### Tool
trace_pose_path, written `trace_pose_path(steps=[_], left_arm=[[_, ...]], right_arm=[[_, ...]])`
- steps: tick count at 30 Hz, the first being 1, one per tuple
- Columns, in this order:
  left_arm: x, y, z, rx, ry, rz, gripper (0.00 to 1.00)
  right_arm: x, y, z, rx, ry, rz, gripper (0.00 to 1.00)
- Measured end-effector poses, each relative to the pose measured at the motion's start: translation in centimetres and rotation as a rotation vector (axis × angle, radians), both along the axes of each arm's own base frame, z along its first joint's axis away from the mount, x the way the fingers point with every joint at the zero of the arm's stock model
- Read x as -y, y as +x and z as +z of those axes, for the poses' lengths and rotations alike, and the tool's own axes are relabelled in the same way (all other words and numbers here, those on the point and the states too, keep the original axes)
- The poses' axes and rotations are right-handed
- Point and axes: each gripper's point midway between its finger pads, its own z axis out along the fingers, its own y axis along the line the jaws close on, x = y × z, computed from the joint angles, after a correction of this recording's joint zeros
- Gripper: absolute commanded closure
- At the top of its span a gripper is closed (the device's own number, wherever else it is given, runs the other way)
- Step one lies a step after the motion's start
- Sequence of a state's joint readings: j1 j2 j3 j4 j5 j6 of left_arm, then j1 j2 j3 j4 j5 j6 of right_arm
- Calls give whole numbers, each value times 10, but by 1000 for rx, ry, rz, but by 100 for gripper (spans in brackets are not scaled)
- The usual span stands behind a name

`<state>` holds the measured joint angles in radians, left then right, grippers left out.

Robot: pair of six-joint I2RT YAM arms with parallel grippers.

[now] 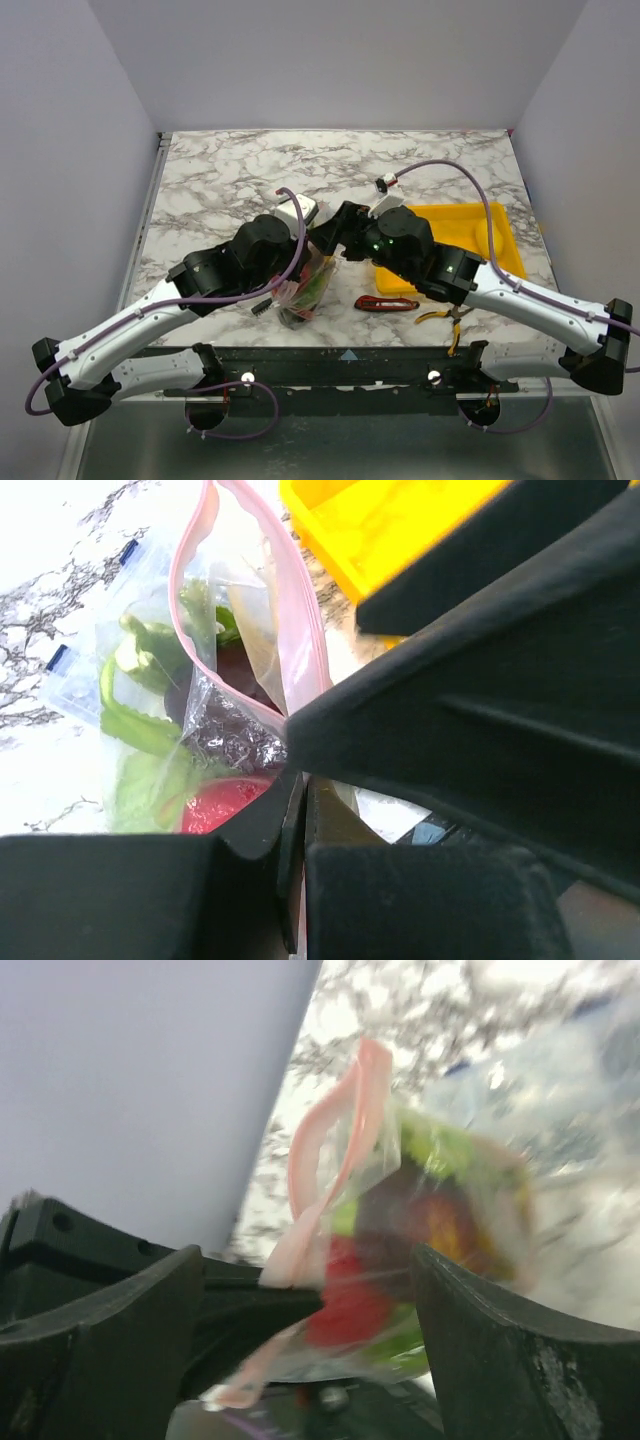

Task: Place the food in the zip-top bag and seal the zipper
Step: Adjust the zipper food storage bag at the center of the board.

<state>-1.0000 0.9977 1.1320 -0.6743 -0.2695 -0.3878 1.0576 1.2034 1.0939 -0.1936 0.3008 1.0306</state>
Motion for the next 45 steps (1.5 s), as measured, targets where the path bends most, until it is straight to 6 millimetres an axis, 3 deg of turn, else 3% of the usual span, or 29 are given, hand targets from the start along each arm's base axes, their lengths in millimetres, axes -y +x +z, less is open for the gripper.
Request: trace_pose_path(steps=[7, 13, 19, 24, 34, 38, 42, 45], left_arm=[[-11, -8, 11, 27, -22, -145, 100], [-9, -16, 11, 18, -28, -271, 100], [-7, -28, 13, -6, -39, -371, 100], [-6, -34, 11, -25, -46, -411, 100], [-4, -40, 12, -50, -70, -451, 100], [-4, -41, 11, -58, -74, -456, 100], [-2, -40, 9, -68, -74, -462, 100], [-3, -40, 9, -75, -77, -459, 92]], right_arm=[[36, 13, 21, 514, -405, 286, 11], [85, 72, 3, 681, -567, 439, 10], [66, 61, -21, 741, -365, 800, 14], [46, 54, -32, 721, -188, 975, 14], [11, 10, -16, 793, -59, 1133, 18], [11, 7, -15, 790, -54, 1138, 30], [11, 7, -16, 773, -51, 1136, 52], [11, 7, -18, 752, -47, 1131, 66]])
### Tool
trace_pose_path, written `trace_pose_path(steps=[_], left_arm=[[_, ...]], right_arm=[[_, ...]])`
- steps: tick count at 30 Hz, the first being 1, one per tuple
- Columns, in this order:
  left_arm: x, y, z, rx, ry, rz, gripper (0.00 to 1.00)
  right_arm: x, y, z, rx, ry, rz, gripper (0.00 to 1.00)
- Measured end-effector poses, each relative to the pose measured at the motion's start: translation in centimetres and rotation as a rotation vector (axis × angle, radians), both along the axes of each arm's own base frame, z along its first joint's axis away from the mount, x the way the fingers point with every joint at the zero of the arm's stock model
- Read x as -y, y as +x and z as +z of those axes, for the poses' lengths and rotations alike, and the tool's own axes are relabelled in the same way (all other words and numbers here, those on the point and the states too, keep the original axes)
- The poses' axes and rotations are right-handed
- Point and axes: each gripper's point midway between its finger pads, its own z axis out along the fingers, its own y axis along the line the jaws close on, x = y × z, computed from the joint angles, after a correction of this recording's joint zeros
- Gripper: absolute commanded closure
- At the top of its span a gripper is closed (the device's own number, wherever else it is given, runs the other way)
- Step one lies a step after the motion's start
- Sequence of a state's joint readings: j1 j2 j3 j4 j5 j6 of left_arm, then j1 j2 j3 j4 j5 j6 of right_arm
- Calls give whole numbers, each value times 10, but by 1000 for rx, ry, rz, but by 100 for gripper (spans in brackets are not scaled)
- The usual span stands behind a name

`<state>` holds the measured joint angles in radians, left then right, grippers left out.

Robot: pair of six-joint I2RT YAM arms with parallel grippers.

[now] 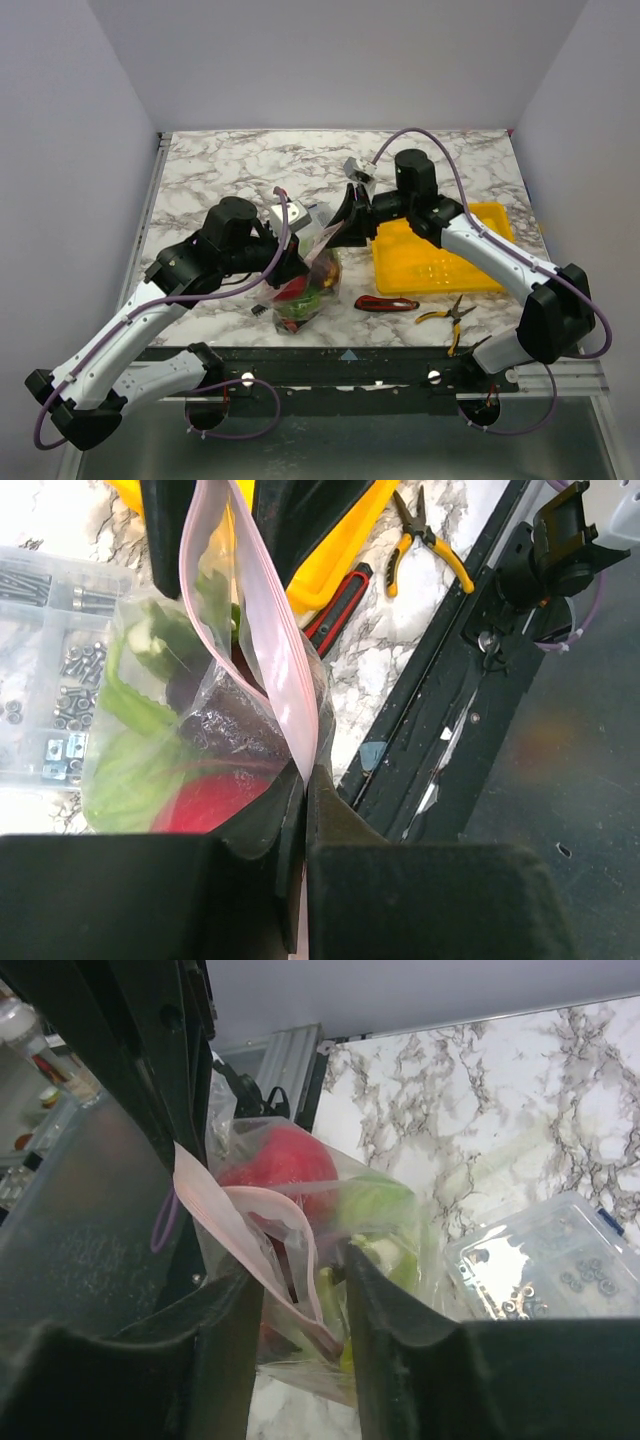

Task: Place the food in the zip-top bag and seal the zipper
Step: Adjust the zipper food storage bag at the center of the board.

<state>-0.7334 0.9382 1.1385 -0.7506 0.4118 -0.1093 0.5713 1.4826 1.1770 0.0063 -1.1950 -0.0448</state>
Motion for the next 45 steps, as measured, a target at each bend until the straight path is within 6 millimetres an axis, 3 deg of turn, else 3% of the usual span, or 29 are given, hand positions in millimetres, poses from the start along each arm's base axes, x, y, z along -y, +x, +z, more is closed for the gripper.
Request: trace_pose_path(steps=[2, 4, 8, 11, 16, 19, 21, 22, 25, 27, 33, 40, 45], left_arm=[[0, 0, 0, -8, -4, 5, 85], [0, 0, 1, -20, -9, 9, 73], [0, 4, 8, -41, -28, 36, 45], [-4, 12, 13, -51, -44, 96, 24], [-29, 30, 34, 8, -101, 285, 11], [-54, 29, 65, 154, -224, 397, 9], [-69, 28, 67, 237, -296, 460, 9], [-78, 18, 76, 281, -343, 467, 10], [-93, 12, 70, 364, -451, 518, 10], [-98, 12, 48, 372, -503, 552, 7], [-90, 25, -7, 337, -575, 588, 8], [-68, 33, -19, 351, -619, 507, 7], [-56, 25, -24, 381, -672, 415, 13]], right_arm=[[1, -1, -5, -17, -8, -8, 76], [2, -1, -11, -35, -17, -23, 98], [7, -4, -25, -72, -39, -77, 100], [12, -1, -25, -64, -43, -146, 100], [20, 19, -17, -50, -61, -335, 100], [28, 32, -17, -74, -79, -445, 100], [37, 43, -22, -101, -95, -516, 100], [41, 46, -26, -117, -104, -546, 100], [54, 51, -39, -169, -134, -618, 100], [59, 50, -44, -190, -147, -640, 100], [61, 41, -38, -190, -138, -623, 100], [61, 32, -35, -191, -134, -590, 100], [60, 29, -34, -191, -131, -567, 100]])
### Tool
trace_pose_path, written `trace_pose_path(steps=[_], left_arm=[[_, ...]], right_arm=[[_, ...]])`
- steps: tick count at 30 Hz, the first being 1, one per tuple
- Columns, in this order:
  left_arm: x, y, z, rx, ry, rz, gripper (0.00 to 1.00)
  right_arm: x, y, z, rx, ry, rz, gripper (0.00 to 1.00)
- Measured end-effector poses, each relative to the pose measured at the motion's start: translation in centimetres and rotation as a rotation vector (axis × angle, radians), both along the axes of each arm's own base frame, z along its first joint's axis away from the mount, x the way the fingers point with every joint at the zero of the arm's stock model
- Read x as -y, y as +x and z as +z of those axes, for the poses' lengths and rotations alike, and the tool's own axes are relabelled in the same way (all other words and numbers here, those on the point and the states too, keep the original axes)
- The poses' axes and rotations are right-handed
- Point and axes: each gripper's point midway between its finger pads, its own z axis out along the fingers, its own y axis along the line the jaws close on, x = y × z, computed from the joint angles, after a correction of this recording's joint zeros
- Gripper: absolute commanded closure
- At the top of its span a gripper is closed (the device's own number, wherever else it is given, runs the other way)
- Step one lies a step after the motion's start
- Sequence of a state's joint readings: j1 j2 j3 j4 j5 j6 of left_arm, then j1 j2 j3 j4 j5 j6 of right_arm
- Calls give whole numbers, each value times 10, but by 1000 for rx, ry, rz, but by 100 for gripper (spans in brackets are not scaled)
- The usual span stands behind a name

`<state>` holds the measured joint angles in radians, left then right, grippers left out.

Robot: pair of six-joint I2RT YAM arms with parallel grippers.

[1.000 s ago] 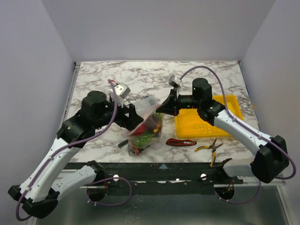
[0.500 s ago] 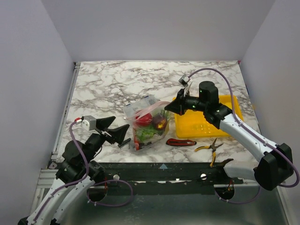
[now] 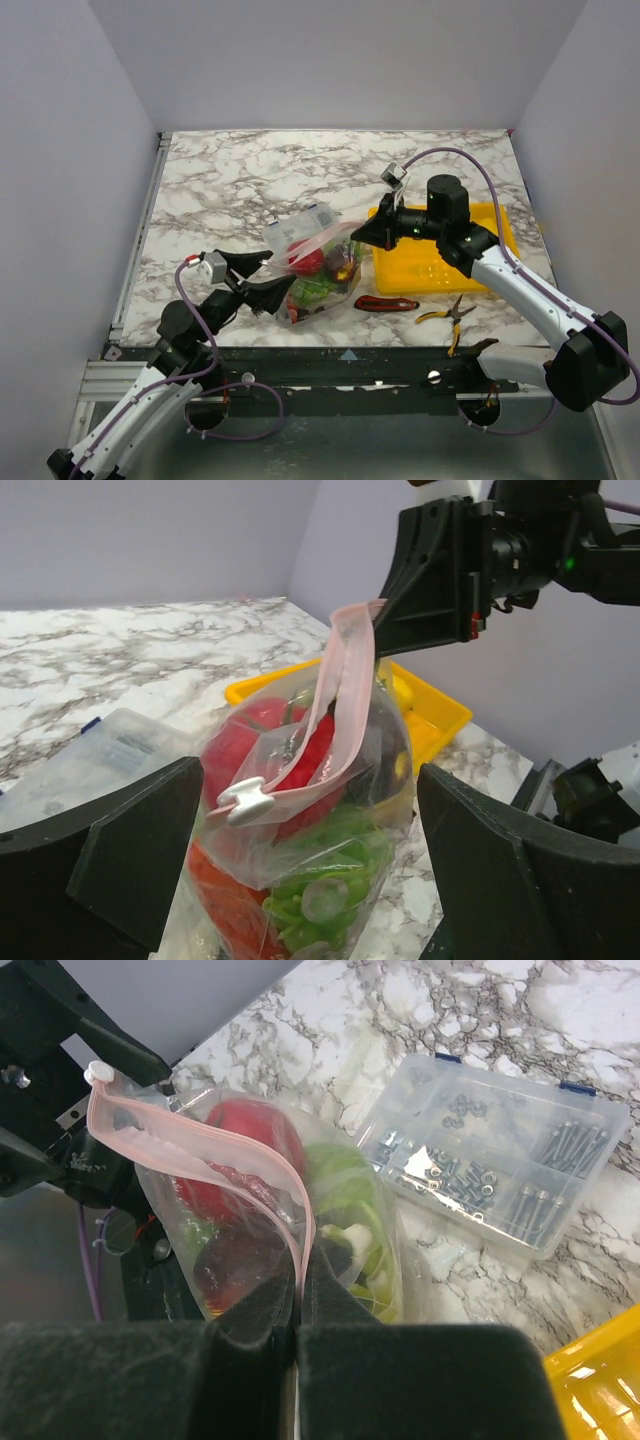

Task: Place the food in the zip-top bag and seal the zipper
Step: Adjust the zipper food storage bag at the center of the board.

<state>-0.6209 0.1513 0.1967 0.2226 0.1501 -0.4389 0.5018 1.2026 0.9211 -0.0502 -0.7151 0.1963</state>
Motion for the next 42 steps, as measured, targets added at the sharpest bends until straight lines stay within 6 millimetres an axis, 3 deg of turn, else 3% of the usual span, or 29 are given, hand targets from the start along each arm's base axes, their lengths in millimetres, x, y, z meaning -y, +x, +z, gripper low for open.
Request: trace_pose_path(steps=[9, 16, 19, 20, 23, 24, 29, 31, 36, 42], left_arm=[[15, -11, 8, 0, 121, -108, 48], [12, -11, -15, -26, 233, -105, 48], [12, -11, -21, -36, 273, -109, 58], [12, -11, -22, -36, 285, -109, 69], [12, -9, -25, -34, 308, -106, 100], [11, -8, -26, -38, 316, -103, 100], [10, -7, -16, -22, 317, -90, 100], [10, -7, -10, -13, 311, -89, 100], [12, -9, -1, 8, 314, -106, 100], [19, -13, 2, 11, 350, -162, 100]], right_arm=[[0, -3, 0, 12, -3, 22, 100], [0, -5, 0, 16, -13, 37, 100], [0, -6, 2, 14, -17, 41, 100], [0, -6, 3, 16, -17, 42, 99], [1, -6, 2, 19, -23, 45, 86], [1, -6, 2, 20, -28, 46, 80], [3, -4, 14, 39, -65, 49, 29], [4, 0, 24, 59, -81, 47, 19], [-1, -8, 41, 164, -124, 88, 6], [-32, -55, 57, 343, -131, 291, 6]])
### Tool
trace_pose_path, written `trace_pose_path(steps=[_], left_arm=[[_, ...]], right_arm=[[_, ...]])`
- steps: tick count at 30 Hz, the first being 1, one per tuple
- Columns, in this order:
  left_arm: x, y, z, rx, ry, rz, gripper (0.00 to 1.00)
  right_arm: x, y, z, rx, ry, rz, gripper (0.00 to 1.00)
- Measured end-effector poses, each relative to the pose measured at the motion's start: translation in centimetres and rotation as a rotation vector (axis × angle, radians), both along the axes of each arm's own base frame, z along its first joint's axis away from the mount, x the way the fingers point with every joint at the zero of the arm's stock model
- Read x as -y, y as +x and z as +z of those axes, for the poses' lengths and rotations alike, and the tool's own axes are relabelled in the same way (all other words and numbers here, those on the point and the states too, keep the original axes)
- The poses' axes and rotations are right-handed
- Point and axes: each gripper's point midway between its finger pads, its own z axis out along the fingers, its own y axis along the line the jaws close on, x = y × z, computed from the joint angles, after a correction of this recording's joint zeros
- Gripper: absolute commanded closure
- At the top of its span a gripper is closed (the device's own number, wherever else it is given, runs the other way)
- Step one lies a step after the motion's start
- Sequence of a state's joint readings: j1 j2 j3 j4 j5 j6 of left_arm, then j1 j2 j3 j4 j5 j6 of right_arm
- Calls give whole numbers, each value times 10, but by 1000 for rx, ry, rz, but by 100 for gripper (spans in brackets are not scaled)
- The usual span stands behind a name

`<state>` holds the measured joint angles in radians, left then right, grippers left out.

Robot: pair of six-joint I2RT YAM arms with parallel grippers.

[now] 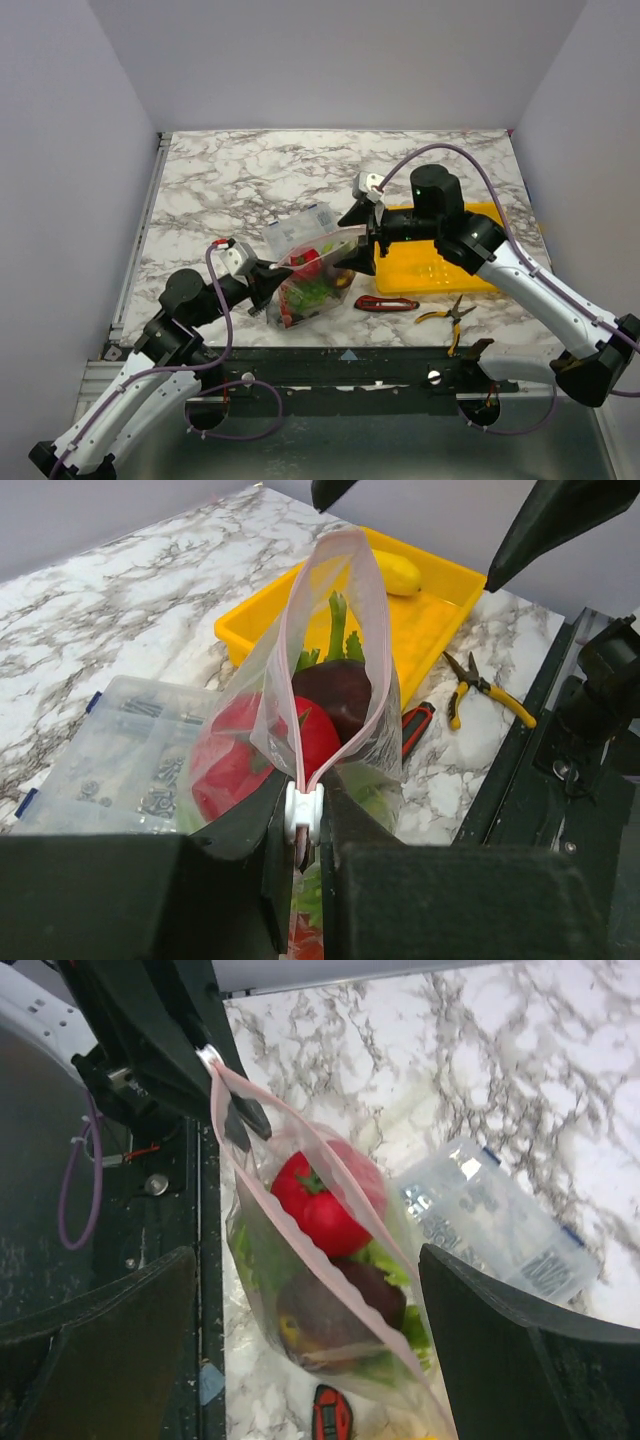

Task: Place the food in the zip-top bag and seal the zipper
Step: Zip the zipper food storage bag at the center of the board.

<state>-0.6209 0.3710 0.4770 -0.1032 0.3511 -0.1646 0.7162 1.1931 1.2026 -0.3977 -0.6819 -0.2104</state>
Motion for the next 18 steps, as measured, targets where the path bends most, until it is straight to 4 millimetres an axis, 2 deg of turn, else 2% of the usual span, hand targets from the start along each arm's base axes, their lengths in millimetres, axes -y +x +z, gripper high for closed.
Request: trace_pose_path(steps=[3, 6, 8, 12, 18], left_arm=[[2, -1, 2, 0, 14, -13, 100], [2, -3, 3, 3, 24, -26, 100], [2, -4, 4, 2, 30, -30, 100], [1, -6, 2, 5, 46, -39, 100], [0, -8, 2, 11, 64, -48, 100]], right_arm=[[-15, -4, 17, 68, 16, 68, 7], [-38, -3, 31, 135, 24, 135, 8], [-56, -8, 29, 163, 12, 191, 9], [-75, -16, 16, 183, -26, 265, 12], [-90, -26, 5, 217, -71, 350, 28]])
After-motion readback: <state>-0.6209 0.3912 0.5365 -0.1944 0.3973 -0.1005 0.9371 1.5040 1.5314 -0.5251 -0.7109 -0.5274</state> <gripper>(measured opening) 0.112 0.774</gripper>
